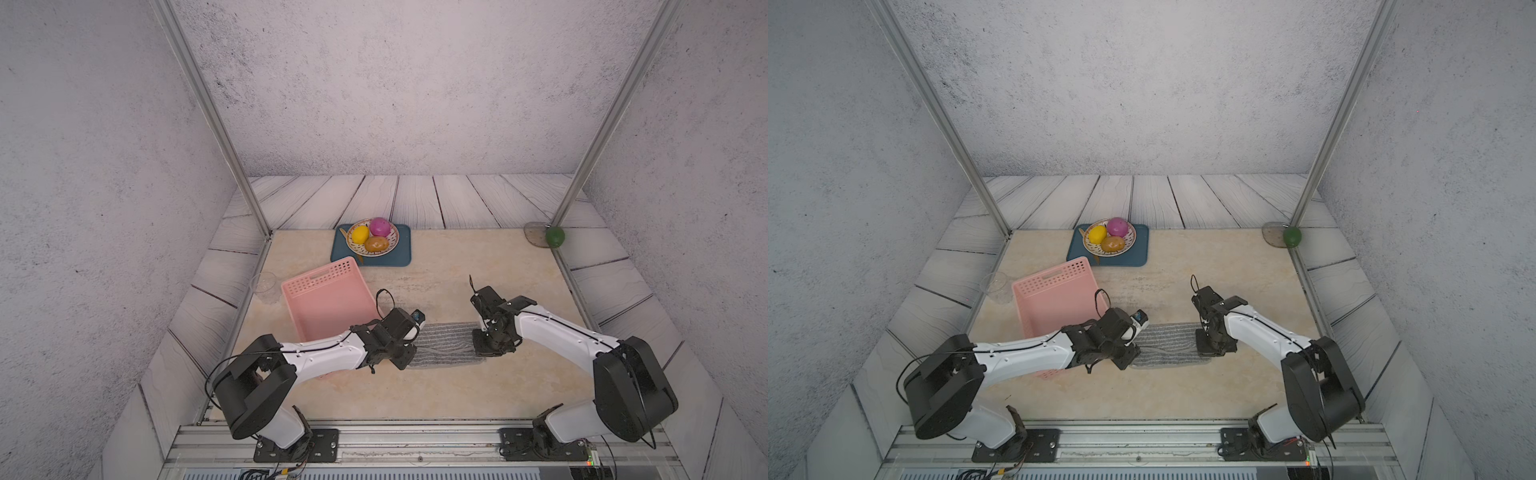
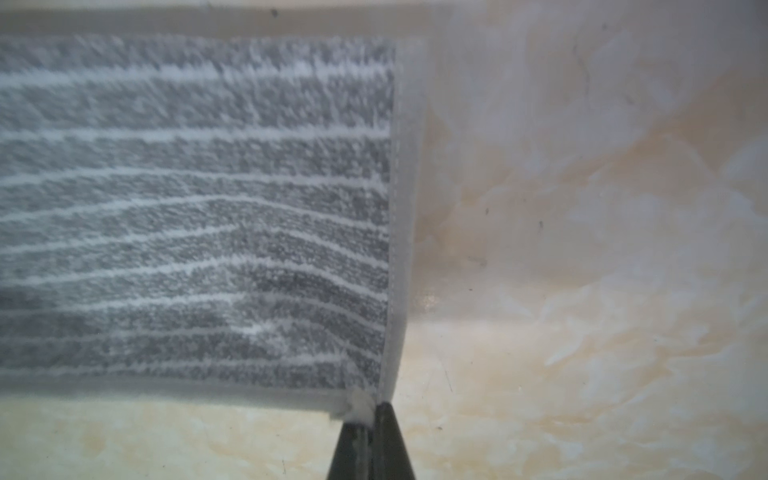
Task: Fold the square dishcloth
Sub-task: Fold the cleaning item at the center of the board, then move the cleaning item to the center of the board.
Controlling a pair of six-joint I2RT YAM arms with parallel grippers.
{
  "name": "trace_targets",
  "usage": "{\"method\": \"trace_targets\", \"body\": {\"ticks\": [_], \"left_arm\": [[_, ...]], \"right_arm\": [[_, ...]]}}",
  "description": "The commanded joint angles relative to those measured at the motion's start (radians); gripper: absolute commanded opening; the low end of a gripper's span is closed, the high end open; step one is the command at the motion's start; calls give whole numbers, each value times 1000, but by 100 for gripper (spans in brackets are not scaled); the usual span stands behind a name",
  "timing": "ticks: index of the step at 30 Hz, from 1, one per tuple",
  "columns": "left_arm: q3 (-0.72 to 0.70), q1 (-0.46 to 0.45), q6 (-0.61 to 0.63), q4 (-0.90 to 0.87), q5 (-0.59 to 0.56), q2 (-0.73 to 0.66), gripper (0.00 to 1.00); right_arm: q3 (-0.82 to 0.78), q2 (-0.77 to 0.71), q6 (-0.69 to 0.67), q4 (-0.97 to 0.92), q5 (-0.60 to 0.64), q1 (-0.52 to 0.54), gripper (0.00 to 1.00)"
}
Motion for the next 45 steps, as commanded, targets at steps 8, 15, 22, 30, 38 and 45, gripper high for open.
{"method": "trace_targets", "body": {"ticks": [8,15,22,30,38,45], "left_arm": [[-41,-41,-67,-46,32,-85,56],[-48,-51,-95,-97,-21,-135,47],[-23,-58,-249,-151,-132,-134,38],[-24,-57,-518,-202,-167,-136,47],[6,-58,-497,-118,-121,-53,62],[48,-58,-477,-74,-70,60,49]], "right_arm": [[-47,-51,39,-43,-66,7,40],[-33,-111,78,-89,-60,6,47],[-20,-172,174,-96,2,5,38],[-48,-151,254,16,4,-1,32],[-81,-119,266,92,-1,-5,34],[-120,-69,264,141,-8,-10,32]]}}
